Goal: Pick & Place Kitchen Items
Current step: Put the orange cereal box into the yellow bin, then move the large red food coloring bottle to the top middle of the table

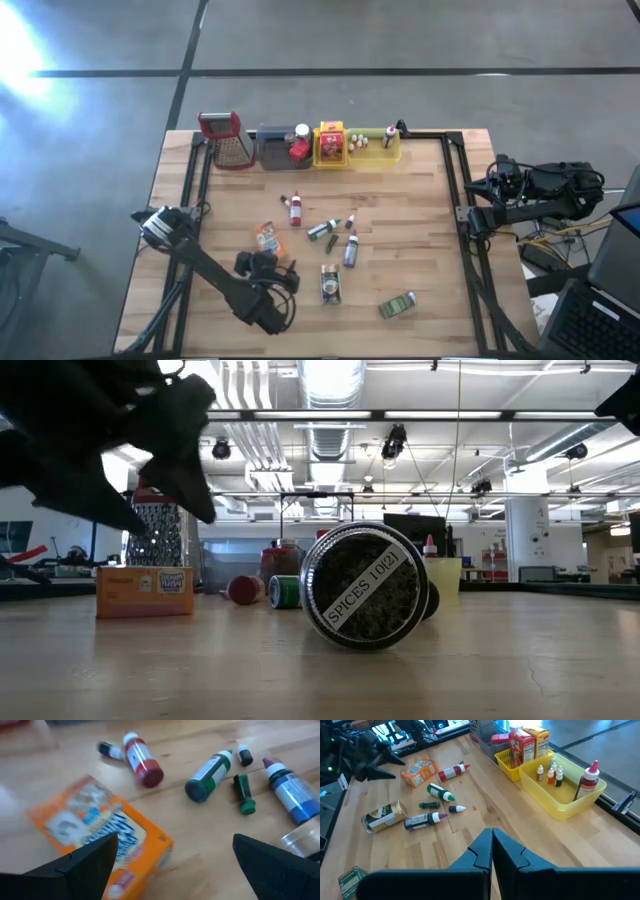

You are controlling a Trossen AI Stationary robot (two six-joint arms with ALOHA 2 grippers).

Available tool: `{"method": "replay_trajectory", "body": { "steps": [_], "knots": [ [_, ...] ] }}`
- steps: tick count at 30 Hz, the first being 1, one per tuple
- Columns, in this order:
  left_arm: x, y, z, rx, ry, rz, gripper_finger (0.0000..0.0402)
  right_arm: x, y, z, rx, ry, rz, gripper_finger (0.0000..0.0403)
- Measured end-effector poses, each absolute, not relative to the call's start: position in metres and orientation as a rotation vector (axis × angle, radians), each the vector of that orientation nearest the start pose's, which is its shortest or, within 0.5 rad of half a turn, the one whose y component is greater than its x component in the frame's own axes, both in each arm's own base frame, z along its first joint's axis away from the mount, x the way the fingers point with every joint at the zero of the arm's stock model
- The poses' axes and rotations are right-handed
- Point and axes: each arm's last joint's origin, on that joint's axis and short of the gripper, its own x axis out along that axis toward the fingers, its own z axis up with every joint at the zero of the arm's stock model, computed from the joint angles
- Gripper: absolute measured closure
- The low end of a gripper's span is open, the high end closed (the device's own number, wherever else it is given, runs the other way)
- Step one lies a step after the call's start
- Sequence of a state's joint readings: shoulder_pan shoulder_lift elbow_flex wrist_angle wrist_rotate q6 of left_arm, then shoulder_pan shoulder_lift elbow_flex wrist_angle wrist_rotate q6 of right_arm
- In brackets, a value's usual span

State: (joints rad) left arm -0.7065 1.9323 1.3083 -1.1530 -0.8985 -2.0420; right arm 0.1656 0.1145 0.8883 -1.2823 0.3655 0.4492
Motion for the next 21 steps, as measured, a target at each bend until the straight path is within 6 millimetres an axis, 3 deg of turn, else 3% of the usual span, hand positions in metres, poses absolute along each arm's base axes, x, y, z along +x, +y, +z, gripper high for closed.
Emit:
{"method": "replay_trajectory", "body": {
  "steps": [4,10,15,21],
  "knots": [
    [0.245,-0.2,0.194,-0.423,0.509,1.005,0.0002,-0.024,-0.015,0.302,0.305,0.437,-0.301,0.0394],
    [0.224,-0.193,0.221,-0.652,0.571,1.044,0.0002,-0.024,-0.015,0.302,0.305,0.437,-0.301,0.0394],
    [0.221,-0.172,0.215,-0.862,0.509,1.115,0.0002,-0.024,-0.015,0.302,0.305,0.437,-0.301,0.0394],
    [0.227,-0.148,0.195,-0.952,0.395,1.1,0.0002,-0.024,-0.015,0.302,0.305,0.437,-0.301,0.0394]
  ]
}}
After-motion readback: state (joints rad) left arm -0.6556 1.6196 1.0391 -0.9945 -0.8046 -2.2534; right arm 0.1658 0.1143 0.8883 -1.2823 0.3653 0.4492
